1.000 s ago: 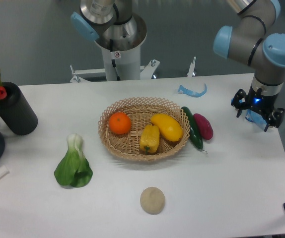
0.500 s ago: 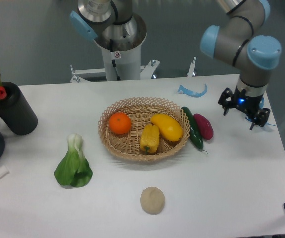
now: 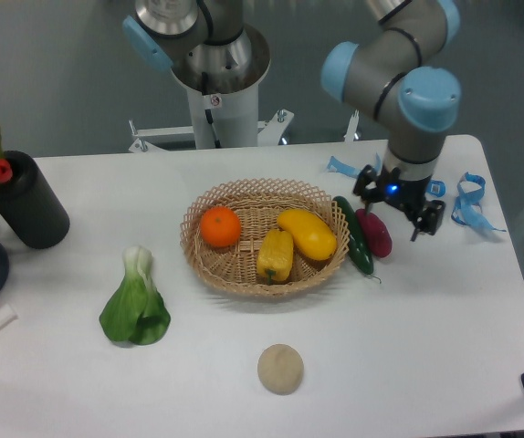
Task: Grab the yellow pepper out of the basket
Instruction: 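Move the open gripper over the basket toward the yellow bell pepper, then lower the gripper onto the yellow bell pepper and close on it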
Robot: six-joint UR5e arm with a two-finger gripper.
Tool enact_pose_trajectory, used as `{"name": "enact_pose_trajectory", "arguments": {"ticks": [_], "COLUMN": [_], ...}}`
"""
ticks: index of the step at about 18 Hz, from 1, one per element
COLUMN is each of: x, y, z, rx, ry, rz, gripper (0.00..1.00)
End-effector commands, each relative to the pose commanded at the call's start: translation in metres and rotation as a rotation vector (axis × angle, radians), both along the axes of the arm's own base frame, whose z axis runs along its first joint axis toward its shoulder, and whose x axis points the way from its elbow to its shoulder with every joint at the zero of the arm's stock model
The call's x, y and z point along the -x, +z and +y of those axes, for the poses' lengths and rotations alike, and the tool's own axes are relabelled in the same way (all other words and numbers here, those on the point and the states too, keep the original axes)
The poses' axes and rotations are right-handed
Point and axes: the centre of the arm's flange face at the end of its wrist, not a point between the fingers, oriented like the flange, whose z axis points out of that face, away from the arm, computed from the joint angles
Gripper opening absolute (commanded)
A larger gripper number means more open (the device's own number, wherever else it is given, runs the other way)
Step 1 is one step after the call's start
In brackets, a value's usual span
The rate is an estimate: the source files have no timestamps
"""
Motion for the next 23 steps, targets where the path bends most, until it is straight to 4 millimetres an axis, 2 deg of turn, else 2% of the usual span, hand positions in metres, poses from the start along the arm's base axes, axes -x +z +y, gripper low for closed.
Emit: {"name": "enact_pose_trajectory", "arguments": {"ticks": [2,5,11,13,17,23], "x": [-0.019,-0.031,-0.059,-0.07,-0.081,-0.083], "y": [-0.003,-0.007,-0.021,-0.027,-0.031,-0.036], "z": [0.019,0.031,0.02,0.026,0.036,0.038], "rx": [-0.037,-0.063,-0.042,-0.034,-0.029,-0.037], "ry": [0.068,0.073,0.067,0.05,0.088,0.088], "rz": [-0.041,-0.072,-0.107,-0.118,-0.132,-0.15], "gripper": [1.0,1.0,1.0,1.0,1.0,1.0]}}
